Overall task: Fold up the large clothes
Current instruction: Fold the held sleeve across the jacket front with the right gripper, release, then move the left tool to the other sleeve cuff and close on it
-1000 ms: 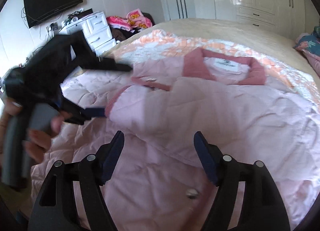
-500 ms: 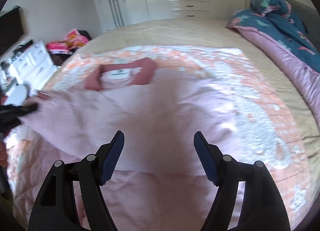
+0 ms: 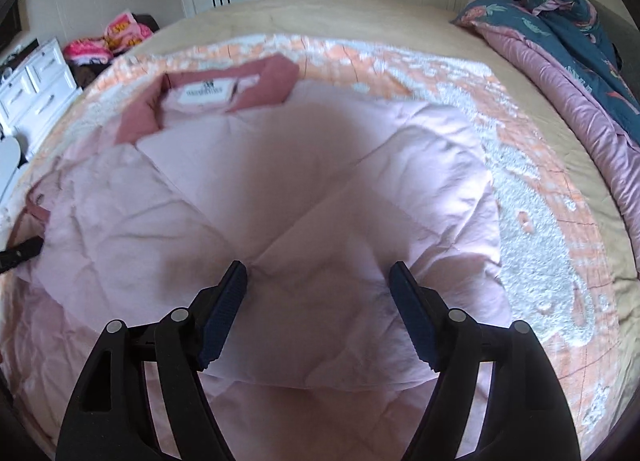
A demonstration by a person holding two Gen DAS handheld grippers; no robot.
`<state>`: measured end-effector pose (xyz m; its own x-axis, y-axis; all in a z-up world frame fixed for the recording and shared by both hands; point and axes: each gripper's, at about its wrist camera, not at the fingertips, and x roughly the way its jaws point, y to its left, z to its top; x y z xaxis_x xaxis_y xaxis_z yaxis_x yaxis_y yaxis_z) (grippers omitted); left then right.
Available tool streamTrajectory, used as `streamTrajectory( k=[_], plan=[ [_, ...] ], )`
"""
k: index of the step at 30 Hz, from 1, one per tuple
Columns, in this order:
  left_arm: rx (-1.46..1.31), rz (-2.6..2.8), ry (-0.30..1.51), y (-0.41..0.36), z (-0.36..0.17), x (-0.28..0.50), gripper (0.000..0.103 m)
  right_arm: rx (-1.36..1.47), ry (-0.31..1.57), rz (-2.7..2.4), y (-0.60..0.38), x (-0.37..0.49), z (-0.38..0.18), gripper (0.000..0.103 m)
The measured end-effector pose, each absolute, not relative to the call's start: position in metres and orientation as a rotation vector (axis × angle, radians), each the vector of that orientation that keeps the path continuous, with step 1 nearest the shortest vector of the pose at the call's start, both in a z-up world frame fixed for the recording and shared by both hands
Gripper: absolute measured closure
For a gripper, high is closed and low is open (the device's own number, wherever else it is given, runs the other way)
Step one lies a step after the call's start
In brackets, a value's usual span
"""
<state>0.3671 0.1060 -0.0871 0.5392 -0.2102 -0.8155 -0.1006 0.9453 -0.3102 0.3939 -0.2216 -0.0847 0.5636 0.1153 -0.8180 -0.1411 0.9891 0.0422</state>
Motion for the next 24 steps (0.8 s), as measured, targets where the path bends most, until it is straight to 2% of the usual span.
streamTrajectory(
  k=[6, 8, 13, 16, 18, 24],
  plan=[
    [-0.325, -0.052, 0.997, 0.104, -0.085, 0.367, 0.071, -0.02, 0.953, 0.146, -0.217, 0.388, -0.077, 0.027],
    [-0.313, -0.047, 0.985, 0.106, -0.077, 0.362, 0.066, -0.005, 0.924, 0.157, -0.215, 0.381, -0.066, 0.019],
    [-0.306, -0.043, 0.946, 0.113, -0.056, 0.35, 0.049, -0.016, 0.846, 0.16, -0.202, 0.361, -0.035, 0.008],
    [-0.315, -0.048, 0.924, 0.118, -0.045, 0.341, 0.042, -0.027, 0.822, 0.168, -0.192, 0.352, -0.022, 0.007],
    [-0.321, -0.048, 0.909, 0.122, -0.038, 0.336, 0.032, -0.051, 0.801, 0.171, -0.184, 0.346, -0.013, 0.007],
    [-0.347, -0.052, 0.877, 0.134, -0.02, 0.318, 0.014, -0.125, 0.727, 0.172, -0.157, 0.328, 0.014, 0.006]
  ],
)
